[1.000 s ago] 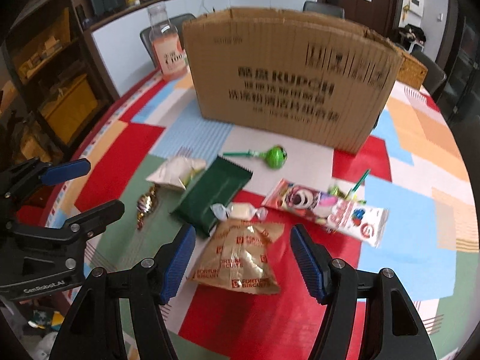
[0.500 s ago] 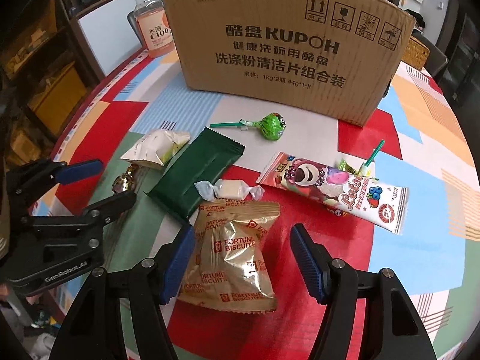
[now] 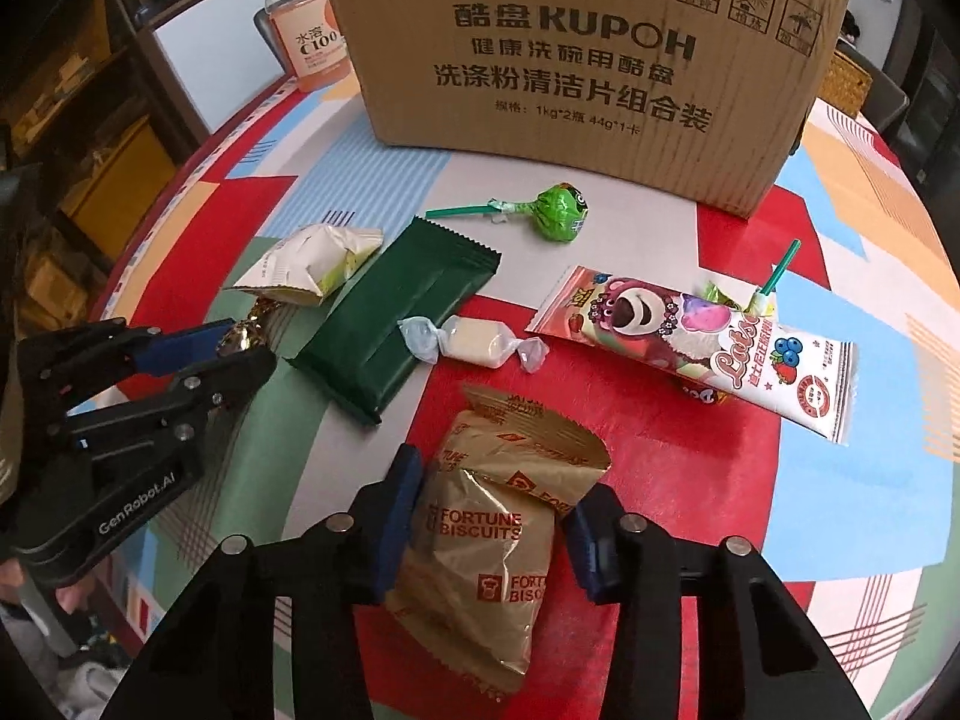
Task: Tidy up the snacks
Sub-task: 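Grasp the wrapped chocolate with the left tool while the right tool grasps the gold biscuit bag, then carry both snacks over the box and open both tools to drop them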
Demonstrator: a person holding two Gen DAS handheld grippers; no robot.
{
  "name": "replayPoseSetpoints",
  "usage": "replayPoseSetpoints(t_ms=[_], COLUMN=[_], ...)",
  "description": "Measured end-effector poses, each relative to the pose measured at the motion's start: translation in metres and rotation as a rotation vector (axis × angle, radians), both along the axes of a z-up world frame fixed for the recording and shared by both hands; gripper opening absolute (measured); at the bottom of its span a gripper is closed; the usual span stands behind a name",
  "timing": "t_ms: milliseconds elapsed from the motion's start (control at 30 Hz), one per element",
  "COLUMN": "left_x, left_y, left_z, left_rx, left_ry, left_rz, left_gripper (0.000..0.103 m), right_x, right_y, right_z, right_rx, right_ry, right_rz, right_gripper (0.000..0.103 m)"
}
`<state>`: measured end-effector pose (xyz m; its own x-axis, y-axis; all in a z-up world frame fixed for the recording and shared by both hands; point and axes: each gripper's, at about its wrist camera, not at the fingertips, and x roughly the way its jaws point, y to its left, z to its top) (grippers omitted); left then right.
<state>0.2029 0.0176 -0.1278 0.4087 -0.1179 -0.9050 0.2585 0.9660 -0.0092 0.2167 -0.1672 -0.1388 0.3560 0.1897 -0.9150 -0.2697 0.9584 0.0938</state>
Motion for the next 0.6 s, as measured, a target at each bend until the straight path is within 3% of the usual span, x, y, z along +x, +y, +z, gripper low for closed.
replayPoseSetpoints(t_ms=[300,600], left_x=[-0.024,-0.033], left_y=[-0.002,-0.004], left_z=[0.02,0.064], left_rx=[-0.063,-0.098], left_ry=[-0.007,-0.118], left_rz=[0.003,-0.008], left_gripper=[0.024,0.024], right_x=[-0.011,-0.017], right_y=[-0.008,-0.015], right_z=[0.021,0.047], right_rx=[0.033,0.078], right_ry=[-0.056,-0.116], right_rz=[-0.017,-0.024], right_gripper=[0.041,0.041])
